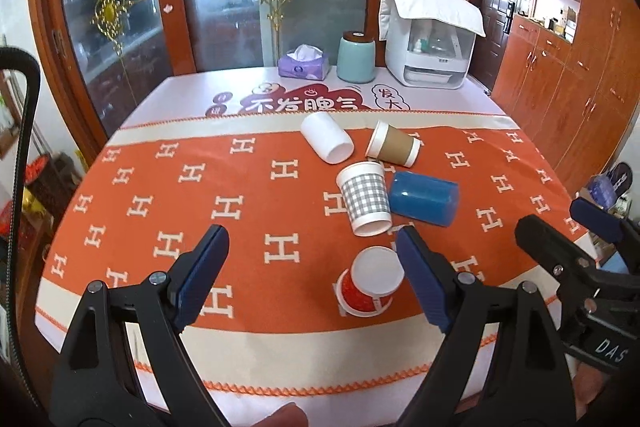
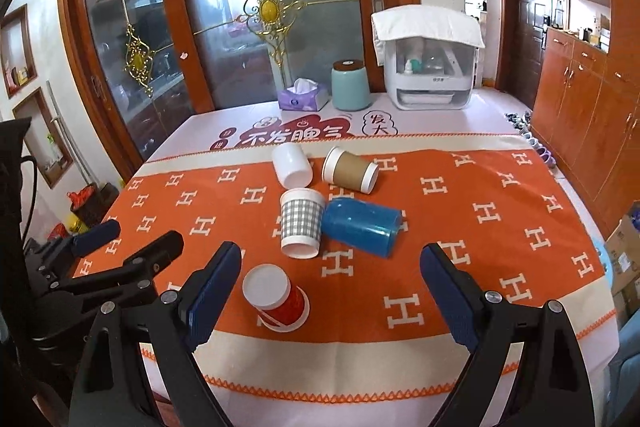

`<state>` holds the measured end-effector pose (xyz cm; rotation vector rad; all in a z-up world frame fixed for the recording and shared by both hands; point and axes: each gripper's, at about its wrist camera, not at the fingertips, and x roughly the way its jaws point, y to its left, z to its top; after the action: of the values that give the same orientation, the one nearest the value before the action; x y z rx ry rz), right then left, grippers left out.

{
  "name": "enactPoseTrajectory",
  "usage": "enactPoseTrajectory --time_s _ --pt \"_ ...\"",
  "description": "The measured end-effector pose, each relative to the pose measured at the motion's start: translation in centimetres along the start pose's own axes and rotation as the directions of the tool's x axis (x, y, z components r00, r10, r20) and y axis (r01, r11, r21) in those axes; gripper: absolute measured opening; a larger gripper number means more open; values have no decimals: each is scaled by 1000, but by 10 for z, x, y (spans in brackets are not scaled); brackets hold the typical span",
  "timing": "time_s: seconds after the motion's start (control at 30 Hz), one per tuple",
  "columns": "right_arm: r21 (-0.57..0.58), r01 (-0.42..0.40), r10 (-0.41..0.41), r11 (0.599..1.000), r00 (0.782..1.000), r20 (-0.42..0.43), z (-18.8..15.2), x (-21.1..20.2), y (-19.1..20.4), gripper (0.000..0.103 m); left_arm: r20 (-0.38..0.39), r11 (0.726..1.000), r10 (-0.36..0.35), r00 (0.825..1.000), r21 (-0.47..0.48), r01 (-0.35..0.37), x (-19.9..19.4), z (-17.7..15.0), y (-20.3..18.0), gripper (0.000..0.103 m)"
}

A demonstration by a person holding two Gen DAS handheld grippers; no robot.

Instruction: Flip cup upside down

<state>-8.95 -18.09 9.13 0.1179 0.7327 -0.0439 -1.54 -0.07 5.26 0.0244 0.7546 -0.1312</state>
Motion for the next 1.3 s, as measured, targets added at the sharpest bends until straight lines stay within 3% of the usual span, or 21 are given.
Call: enactPoseTrajectory --time_s 0.37,1.3 --pt "-13 16 -16 1000 1000 -3 5 -4 4 92 -8 999 38 999 -11 -38 3 -3 0 84" --pt "-7 21 -21 1000 1000 -11 3 4 -2 92 -32 999 40 999 8 -39 11 -6 -4 84"
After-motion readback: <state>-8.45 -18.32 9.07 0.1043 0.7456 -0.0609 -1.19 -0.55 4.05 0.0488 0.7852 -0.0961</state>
